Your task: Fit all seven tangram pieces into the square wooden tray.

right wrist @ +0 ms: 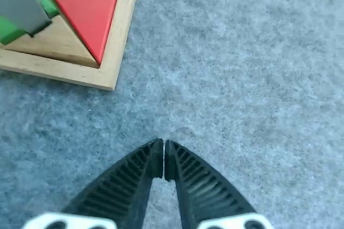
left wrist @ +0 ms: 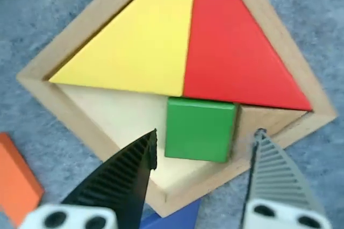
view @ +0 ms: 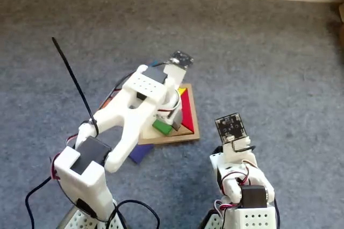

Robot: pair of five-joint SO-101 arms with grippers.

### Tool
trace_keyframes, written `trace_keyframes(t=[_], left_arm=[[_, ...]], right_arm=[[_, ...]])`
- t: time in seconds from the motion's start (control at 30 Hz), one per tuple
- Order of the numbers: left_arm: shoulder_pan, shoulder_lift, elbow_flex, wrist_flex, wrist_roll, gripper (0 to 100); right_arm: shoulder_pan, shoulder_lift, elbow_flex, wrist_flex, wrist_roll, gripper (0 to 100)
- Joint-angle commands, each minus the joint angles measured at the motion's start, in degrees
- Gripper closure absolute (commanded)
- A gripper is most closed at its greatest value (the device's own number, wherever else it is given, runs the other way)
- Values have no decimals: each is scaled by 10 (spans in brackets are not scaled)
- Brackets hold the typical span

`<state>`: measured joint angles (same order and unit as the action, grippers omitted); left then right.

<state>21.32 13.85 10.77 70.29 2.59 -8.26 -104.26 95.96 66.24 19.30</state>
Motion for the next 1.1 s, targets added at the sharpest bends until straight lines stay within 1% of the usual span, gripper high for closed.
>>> trace_keyframes(t=[0.0, 0.13, 0.27, 0.4, 0.53, 0.63, 0.73, 0.9, 0.97, 1.07], left_arm=[[-4, -4, -24, -4, 7, 697], [-8, -11, -38, 33, 10, 698], [-32, -49, -34, 58, 10, 698], [-56, -116, 19, 54, 6, 698], [-64, -204, 99, 53, 4, 698], [-64, -254, 157, 53, -39, 698], [-83, -290, 188, 35, -42, 698], [-135, -309, 166, -26, -40, 698], [-147, -298, 141, -38, -23, 698], [-151, -254, 86, -37, -18, 698]], right_arm=[[6, -10, 65, -13, 1, 974], [6, -10, 65, -13, 1, 974], [6, -10, 65, -13, 1, 974], [6, -10, 65, -13, 1, 974], [6, -10, 65, -13, 1, 974], [6, -10, 65, -13, 1, 974], [6, -10, 65, -13, 1, 974], [6, -10, 65, -13, 1, 974], [6, -10, 65, -13, 1, 974], [6, -10, 65, -13, 1, 974]])
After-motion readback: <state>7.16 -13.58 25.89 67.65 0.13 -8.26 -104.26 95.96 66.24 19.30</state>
